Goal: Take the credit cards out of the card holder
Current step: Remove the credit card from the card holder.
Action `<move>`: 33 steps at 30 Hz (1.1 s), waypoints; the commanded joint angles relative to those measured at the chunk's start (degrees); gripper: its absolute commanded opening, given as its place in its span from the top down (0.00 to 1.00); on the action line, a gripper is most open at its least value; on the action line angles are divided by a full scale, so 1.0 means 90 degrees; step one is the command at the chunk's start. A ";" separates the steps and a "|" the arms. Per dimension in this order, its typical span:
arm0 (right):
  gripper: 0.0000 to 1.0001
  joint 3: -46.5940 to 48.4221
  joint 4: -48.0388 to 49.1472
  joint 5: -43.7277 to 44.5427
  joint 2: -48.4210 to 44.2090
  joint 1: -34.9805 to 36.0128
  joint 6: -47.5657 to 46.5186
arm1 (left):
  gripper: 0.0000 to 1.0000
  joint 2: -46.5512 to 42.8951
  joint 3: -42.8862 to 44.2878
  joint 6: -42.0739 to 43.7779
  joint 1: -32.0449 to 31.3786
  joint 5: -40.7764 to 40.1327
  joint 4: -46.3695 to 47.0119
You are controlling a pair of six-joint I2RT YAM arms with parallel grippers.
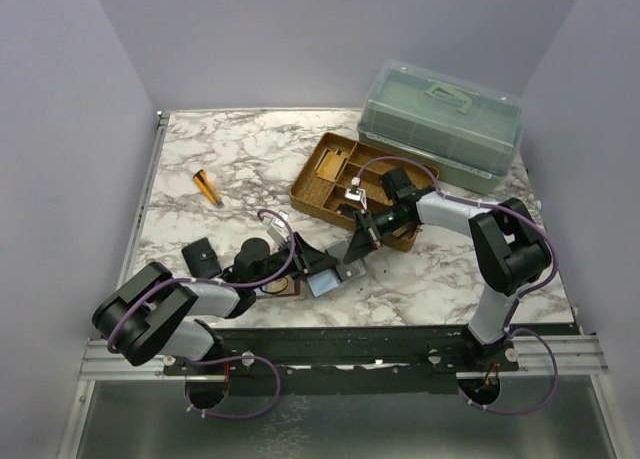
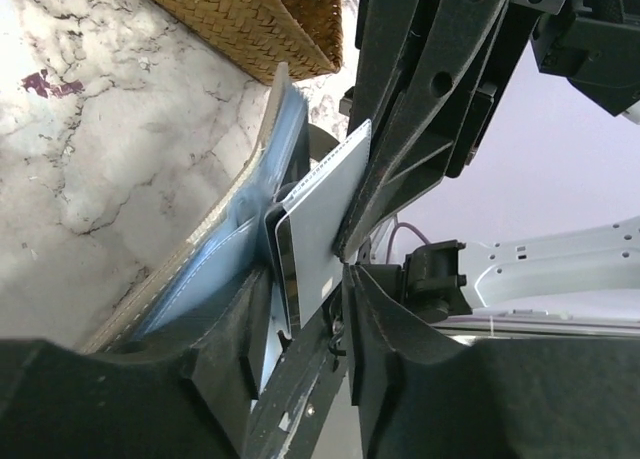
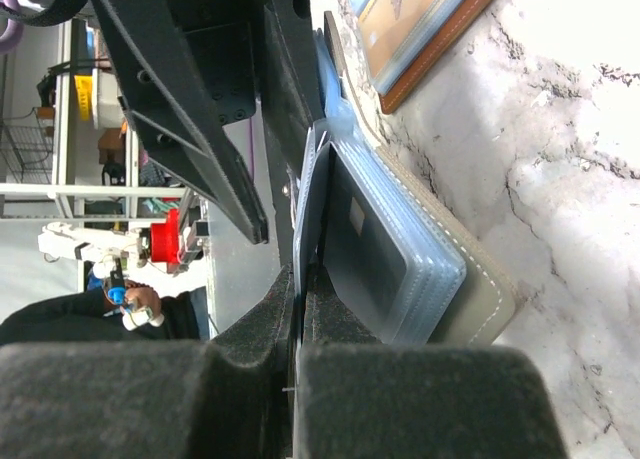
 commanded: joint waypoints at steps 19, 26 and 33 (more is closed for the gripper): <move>1.00 -0.0039 0.0504 -0.1478 -0.0018 -0.0012 0.0461 | 0.69 0.0463 0.0214 -0.0183 0.0013 0.0132 0.0748; 1.00 -0.0066 0.0534 -0.1423 0.0007 -0.0012 0.0490 | 0.87 0.0549 0.0227 -0.0239 0.0017 0.0183 0.1030; 0.98 -0.0024 0.0472 -0.1347 0.0043 -0.0012 0.0458 | 1.00 0.0523 0.0204 -0.0152 0.0024 0.0179 0.1031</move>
